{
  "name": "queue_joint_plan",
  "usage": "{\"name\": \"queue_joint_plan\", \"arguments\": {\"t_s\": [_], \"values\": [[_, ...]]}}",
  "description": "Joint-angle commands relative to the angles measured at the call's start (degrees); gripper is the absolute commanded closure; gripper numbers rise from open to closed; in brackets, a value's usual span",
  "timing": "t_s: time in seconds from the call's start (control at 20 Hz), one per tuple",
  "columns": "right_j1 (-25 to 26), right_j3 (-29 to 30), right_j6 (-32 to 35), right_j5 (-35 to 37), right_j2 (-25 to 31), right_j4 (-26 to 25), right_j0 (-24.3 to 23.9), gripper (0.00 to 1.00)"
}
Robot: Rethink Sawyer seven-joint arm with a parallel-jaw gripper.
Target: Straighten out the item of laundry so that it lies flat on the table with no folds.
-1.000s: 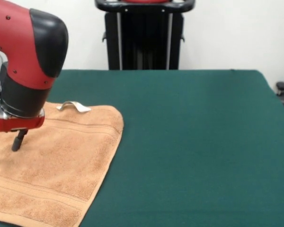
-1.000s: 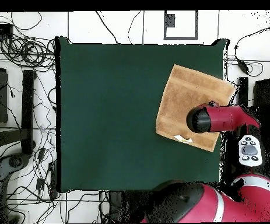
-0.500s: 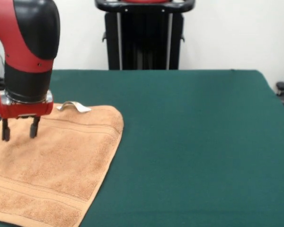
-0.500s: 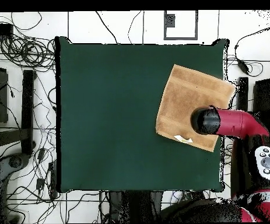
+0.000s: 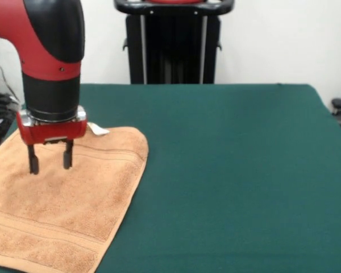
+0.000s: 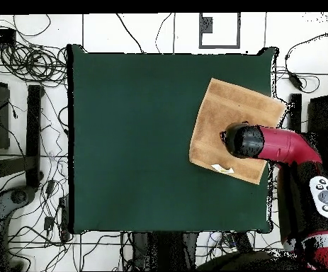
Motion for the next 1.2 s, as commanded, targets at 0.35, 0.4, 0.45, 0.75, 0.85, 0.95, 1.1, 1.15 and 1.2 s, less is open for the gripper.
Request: {"name": "queue_joint_plan", "arguments": {"t_s": [0.35,0.4,0.45,0.75,0.85,0.95,1.1,1.15,1.2], "values": [[4.33,9.07,-1.23,-2.35,12.62,1.73,-3.45,0.00],[4.09,9.52,-0.93,-2.04,12.78,1.73,-3.63,0.00],[3.74,9.95,-0.52,-1.60,12.87,1.98,-3.62,0.00],[0.03,13.08,2.38,1.10,12.60,3.05,-2.81,0.00],[-1.16,13.92,3.06,1.85,12.49,3.69,-2.41,0.00],[-1.60,14.72,3.49,1.48,12.87,4.24,-2.49,0.00],[-1.23,15.24,4.19,-0.34,13.35,4.50,-2.53,0.00],[-1.08,15.26,4.64,-0.88,13.26,4.57,-2.35,0.00],[-1.02,15.34,5.03,-1.32,13.12,4.61,-2.22,0.00]]}}
